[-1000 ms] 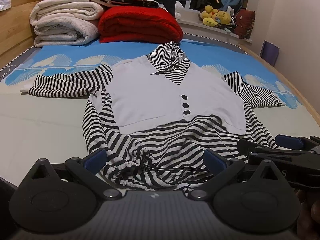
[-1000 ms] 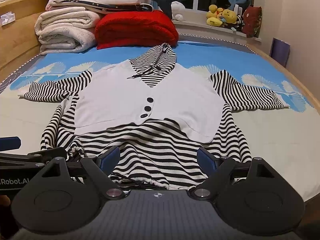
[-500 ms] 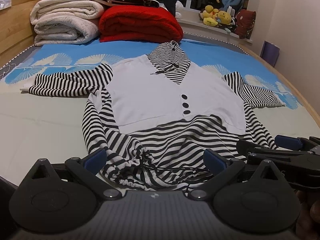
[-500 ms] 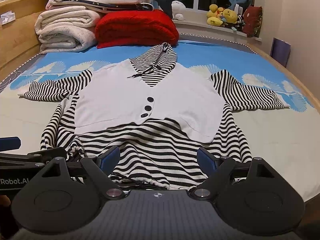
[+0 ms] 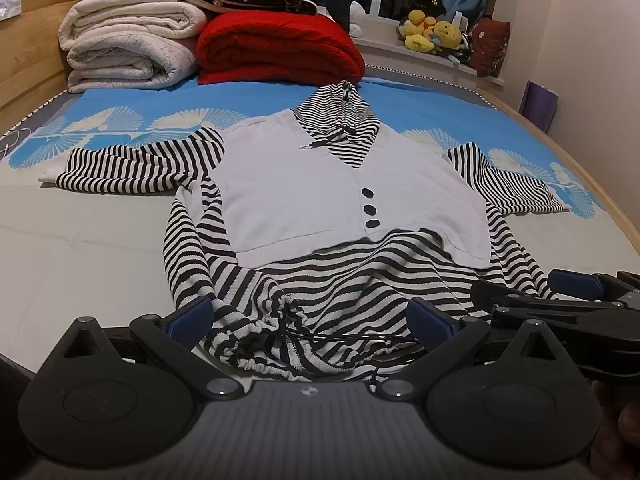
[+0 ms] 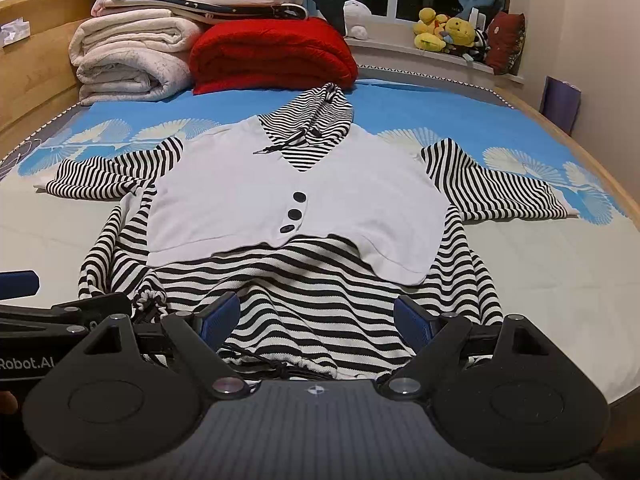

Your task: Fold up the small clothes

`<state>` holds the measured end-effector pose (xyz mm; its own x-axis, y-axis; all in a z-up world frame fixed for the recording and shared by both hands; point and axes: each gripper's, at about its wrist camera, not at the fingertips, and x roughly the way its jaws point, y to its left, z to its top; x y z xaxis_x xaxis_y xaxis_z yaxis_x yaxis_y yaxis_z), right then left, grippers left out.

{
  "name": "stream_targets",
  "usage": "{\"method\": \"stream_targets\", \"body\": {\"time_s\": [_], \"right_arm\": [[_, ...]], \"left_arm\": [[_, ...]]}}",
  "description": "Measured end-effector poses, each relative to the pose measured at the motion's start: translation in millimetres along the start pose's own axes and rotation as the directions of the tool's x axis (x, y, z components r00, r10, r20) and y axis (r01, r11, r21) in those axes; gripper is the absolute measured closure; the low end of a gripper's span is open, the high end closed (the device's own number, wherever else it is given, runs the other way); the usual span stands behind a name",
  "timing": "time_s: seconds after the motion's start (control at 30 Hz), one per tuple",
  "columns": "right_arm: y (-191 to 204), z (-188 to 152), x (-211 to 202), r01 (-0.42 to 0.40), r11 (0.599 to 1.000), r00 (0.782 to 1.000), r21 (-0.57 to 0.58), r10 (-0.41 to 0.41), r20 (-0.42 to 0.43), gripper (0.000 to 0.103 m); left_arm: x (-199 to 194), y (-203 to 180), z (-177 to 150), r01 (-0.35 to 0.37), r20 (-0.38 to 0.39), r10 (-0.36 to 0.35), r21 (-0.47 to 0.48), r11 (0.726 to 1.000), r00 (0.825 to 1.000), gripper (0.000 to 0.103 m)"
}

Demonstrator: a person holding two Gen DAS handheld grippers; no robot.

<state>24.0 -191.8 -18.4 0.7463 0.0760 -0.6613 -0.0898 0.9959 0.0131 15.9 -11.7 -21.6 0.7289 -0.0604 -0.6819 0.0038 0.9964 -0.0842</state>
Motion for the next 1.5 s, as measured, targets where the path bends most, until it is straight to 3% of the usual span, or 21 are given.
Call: {"method": "stream_targets", "body": {"time_s": [0.7,1.0,1.2,1.3,1.37,1.5], "right_arm": [[0.0,-0.6,0.8,0.006,1.000,1.000,0.000,-0.006,-0.003,0.018],[-3.5,6.6,-4.8,0.009,1.000,0.999,0.022,-0.010,0.037,0.018],[-14.2,15.4,-9.9,-0.007,0.997,0.995,0.075,0.000,0.095,0.033],[-20.6,23.9,-12.6,-0.014,0.995,0.990,0.100,0.000,0.139,0.042],[-24.2,31.3,-11.9,-0.003,0.994,0.988,0.110,-0.014,0.152,0.047],[-31.6,60.2,-3.6,0.000,0.993,0.983,0.121,-0.022,0.184,0.048]], "left_arm": [[-0.4,-1.1,-0.2,-0.002,0.011,0.002,0.005,1.000,1.000,0.000],[-12.5,-2.2,20.6,-0.003,0.120,-0.002,0.047,0.999,0.993,0.000],[-8.7,4.4,55.0,0.009,0.185,-0.024,0.079,0.997,0.983,0.001],[6.3,15.7,78.9,0.013,0.198,-0.029,0.081,0.997,0.980,0.008],[18.7,26.5,94.9,0.012,0.198,-0.027,0.075,0.997,0.980,0.019],[48.9,53.5,128.6,0.007,0.198,-0.019,0.059,0.998,0.980,0.029]]}}
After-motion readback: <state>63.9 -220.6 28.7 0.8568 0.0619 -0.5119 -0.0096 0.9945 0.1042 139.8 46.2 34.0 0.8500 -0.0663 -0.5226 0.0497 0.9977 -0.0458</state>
